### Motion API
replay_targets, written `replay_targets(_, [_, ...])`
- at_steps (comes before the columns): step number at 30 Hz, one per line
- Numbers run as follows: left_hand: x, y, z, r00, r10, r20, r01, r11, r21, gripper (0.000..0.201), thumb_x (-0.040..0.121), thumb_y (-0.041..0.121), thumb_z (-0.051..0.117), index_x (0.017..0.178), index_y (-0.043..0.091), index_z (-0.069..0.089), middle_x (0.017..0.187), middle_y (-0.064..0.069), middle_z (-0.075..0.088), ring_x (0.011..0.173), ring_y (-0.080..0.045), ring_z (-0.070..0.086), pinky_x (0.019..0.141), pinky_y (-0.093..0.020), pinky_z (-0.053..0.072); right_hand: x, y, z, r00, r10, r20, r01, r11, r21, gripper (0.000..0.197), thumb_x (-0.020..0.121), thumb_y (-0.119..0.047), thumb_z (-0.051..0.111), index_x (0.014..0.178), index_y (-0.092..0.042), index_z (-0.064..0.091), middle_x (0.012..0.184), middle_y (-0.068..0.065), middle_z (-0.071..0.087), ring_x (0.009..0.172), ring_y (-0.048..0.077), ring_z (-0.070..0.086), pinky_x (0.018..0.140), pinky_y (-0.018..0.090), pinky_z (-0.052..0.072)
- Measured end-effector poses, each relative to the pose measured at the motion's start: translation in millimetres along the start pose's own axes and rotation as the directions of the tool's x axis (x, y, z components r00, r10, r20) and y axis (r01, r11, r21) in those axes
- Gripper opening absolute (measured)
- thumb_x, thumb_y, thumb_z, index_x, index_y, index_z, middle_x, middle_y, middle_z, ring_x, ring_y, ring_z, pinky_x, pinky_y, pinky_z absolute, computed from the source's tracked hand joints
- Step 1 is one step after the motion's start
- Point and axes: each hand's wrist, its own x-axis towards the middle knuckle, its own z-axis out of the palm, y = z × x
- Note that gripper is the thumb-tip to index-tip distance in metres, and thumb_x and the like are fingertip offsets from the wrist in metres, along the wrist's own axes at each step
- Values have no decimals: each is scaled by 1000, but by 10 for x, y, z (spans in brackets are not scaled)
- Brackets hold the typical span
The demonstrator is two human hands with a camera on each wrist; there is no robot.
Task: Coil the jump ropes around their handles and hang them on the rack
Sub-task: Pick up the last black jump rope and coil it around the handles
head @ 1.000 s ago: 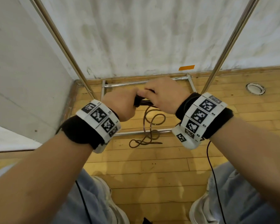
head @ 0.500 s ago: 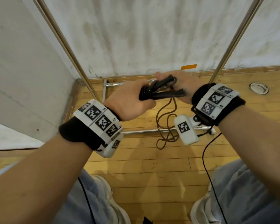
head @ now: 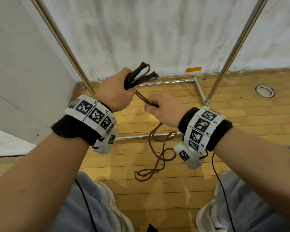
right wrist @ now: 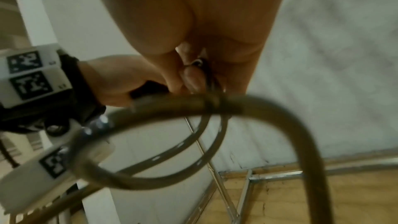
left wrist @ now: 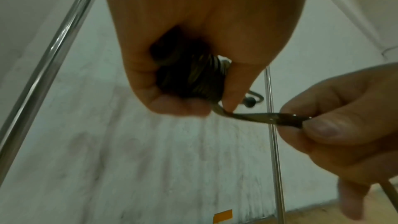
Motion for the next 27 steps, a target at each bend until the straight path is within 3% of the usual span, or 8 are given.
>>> replay_targets(6, [-29,8,13,963,-52,264,-32,952,304,22,83,19,56,102,30,52,88,3,60,78,-18,57,63,-31,46,7,-52,-207,994,-92,-62,63,929,-365,21,98,-36,42,87,-23,55,64,-10,47,55,5,43,48,23,25])
replay_targets(11, [-139,164,252,946,107,307,-246,852,461,25,80,46,60,103,35,55,68,14,52,60,-4,46,49,-23,32,81,-38,-315,990,-128,-65,101,943,-317,24,89,-42,57,79,-22,65,65,-10,54,61,6,50,52,21,31])
replay_targets(15, [-144,154,253,928,172,331,-273,918,287,40,81,59,61,112,34,61,76,14,62,71,-10,58,62,-29,48,155,93,-472,985,-46,-164,31,995,-90,27,74,-47,72,65,-23,64,58,-14,55,51,-1,49,45,8,35])
replay_targets(17, [-136,145,167,918,180,352,-241,961,137,25,80,51,65,91,29,62,71,10,60,68,-11,57,60,-28,44,160,188,-518,985,-5,-174,17,998,67,28,73,-48,72,63,-24,65,49,-16,53,44,-3,45,41,5,31])
replay_targets(20, [-118,142,55,919,212,333,-201,977,-67,19,77,39,73,77,24,61,66,5,57,59,-7,52,57,-28,36,173,280,-478,991,44,-125,-4,952,306,25,76,-50,68,68,-26,71,52,-7,56,49,7,47,48,18,41])
replay_targets(22, [-118,154,23,931,225,287,-163,961,-225,16,79,31,75,87,21,66,70,0,60,54,-4,50,57,-28,41,206,293,-423,992,95,-82,-37,848,528,17,85,-34,63,79,-22,73,60,7,62,53,16,49,52,30,47])
replay_targets(24, [-128,173,13,957,198,211,-108,921,-374,18,84,26,71,98,18,64,72,0,62,51,-5,52,53,-25,45,203,240,-365,995,103,-18,-62,721,691,21,95,-18,49,90,-15,69,54,-2,55,47,10,41,46,25,40])
replay_targets(27, [-98,185,11,994,92,57,-49,855,-516,23,89,26,65,104,15,52,73,1,63,51,-10,54,46,-20,43,156,119,-251,1000,17,-16,-4,797,603,21,99,-23,43,102,-14,62,53,-10,46,47,8,40,49,27,45])
